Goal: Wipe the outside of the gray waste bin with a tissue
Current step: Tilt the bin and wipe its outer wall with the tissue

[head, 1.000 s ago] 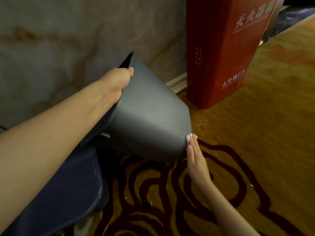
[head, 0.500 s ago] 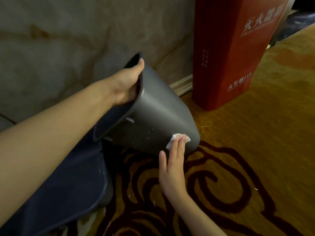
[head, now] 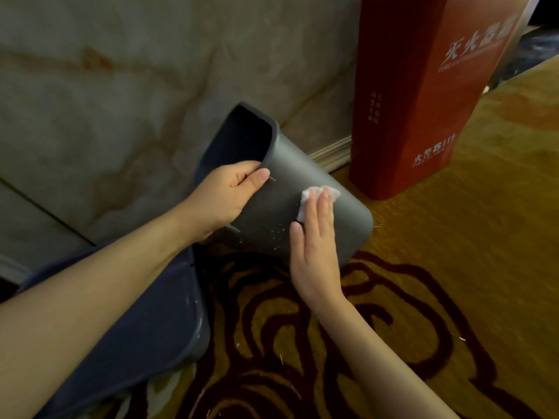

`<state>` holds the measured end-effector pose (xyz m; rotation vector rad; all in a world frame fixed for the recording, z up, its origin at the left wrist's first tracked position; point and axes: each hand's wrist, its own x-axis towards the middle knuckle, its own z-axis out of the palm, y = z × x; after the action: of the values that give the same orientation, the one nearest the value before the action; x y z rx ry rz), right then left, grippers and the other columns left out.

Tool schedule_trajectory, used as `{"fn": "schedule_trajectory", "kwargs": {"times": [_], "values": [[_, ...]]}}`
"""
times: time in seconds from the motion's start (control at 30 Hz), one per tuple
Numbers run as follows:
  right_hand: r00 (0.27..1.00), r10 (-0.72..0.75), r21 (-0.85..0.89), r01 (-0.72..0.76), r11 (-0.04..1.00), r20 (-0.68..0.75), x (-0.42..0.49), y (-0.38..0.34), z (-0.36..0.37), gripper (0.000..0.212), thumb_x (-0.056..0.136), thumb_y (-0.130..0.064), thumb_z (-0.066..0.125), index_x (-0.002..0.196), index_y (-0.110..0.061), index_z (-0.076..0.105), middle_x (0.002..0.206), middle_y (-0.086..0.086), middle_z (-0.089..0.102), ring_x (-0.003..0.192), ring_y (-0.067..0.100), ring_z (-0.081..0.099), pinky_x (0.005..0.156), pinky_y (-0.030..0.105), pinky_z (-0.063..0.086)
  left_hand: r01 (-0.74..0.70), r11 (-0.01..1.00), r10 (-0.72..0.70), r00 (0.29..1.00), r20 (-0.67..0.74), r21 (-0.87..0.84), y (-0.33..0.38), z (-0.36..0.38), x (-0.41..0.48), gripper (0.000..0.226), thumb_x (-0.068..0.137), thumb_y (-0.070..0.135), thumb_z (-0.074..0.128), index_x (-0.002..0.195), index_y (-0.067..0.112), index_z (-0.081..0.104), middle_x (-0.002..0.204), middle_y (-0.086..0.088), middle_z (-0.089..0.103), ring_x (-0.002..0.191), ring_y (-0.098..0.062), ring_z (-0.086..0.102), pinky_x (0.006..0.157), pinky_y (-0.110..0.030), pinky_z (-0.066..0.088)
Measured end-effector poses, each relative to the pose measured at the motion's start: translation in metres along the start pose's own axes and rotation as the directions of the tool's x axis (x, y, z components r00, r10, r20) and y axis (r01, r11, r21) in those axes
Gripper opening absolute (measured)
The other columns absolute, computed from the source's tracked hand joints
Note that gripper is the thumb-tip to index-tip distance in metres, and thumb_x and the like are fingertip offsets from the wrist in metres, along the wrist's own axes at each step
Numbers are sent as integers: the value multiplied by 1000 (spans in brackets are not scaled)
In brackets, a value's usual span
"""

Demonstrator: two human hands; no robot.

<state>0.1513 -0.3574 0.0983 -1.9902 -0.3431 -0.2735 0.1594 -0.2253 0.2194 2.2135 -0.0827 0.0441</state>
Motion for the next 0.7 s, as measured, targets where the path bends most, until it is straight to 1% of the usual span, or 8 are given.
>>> {"fn": "schedule_trajectory", "kwargs": {"times": [0.03, 0.1, 0.23, 0.37, 0.43, 0.5, 0.6, 0.7], "values": [[999, -53, -27, 53, 998, -7, 4, -11, 1, 54, 98, -39, 20, 147, -25, 2, 157, -2, -8, 142, 6, -15, 117, 31, 1, -9, 1000, 9, 1000, -24, -11, 4, 2, 2, 28, 95, 27, 44, 93, 10, 66, 92, -21, 70, 82, -28, 67, 79, -47, 53], [987, -163, -99, 161, 982, -12, 8, -34, 4, 53, 98, -37, 22, 147, -23, 6, 157, 1, -2, 143, 12, -10, 117, 35, 5, -23, 999, 20, 996, -86, -28, 14, 4, 4, 34, 95, 26, 44, 92, -4, 62, 89, -34, 64, 76, -29, 57, 77, -53, 49], [964, -264, -182, 265, 947, 28, 12, -57, 7, 51, 99, -31, 24, 146, -21, 8, 157, 6, 6, 144, 15, -5, 118, 35, 5, 12, 997, -24, 985, -172, -71, 27, -2, 8, 43, 94, 27, 44, 93, -15, 56, 87, -27, 60, 81, -26, 52, 87, -58, 45], [957, -292, -281, 281, 917, 6, 21, -51, -4, 50, 99, -33, 20, 146, -21, 15, 157, 3, 14, 144, 13, 2, 118, 34, 6, 56, 988, -91, 965, -245, -146, 32, -8, 11, 43, 94, 27, 46, 89, -14, 57, 83, -17, 57, 82, -25, 52, 81, -48, 47], [981, -192, -269, 179, 946, -24, 21, -31, -13, 50, 98, -37, 16, 146, -23, 15, 156, 1, 14, 144, 10, 1, 117, 33, 6, 103, 971, -157, 954, -257, -214, 33, -10, 13, 33, 95, 26, 45, 86, 1, 65, 87, -11, 66, 91, -23, 61, 91, -45, 50], [999, -25, -246, 16, 969, -35, 19, 5, -25, 50, 98, -39, 14, 146, -24, 14, 157, -1, 11, 143, 8, -1, 118, 34, 6, 130, 958, -199, 944, -264, -257, 33, -12, 14, 26, 95, 25, 45, 91, 12, 67, 92, -2, 69, 99, -19, 65, 99, -41, 48], [980, 193, -199, -197, 960, -38, 17, 51, -42, 50, 99, -39, 16, 146, -22, 15, 158, 0, 11, 142, 5, 1, 117, 29, 6, 137, 951, -223, 926, -306, -278, 35, -12, 16, 26, 95, 25, 46, 82, 15, 66, 95, -8, 69, 103, -25, 64, 100, -45, 47], [969, 243, -129, -248, 960, -53, 20, 56, -46, 51, 99, -40, 16, 147, -22, 15, 158, -1, 11, 142, 5, 1, 113, 24, 4, 142, 946, -244, 905, -348, -293, 42, -9, 20, 29, 93, 26, 48, 72, 13, 63, 92, -14, 65, 97, -29, 63, 97, -49, 48]]}}
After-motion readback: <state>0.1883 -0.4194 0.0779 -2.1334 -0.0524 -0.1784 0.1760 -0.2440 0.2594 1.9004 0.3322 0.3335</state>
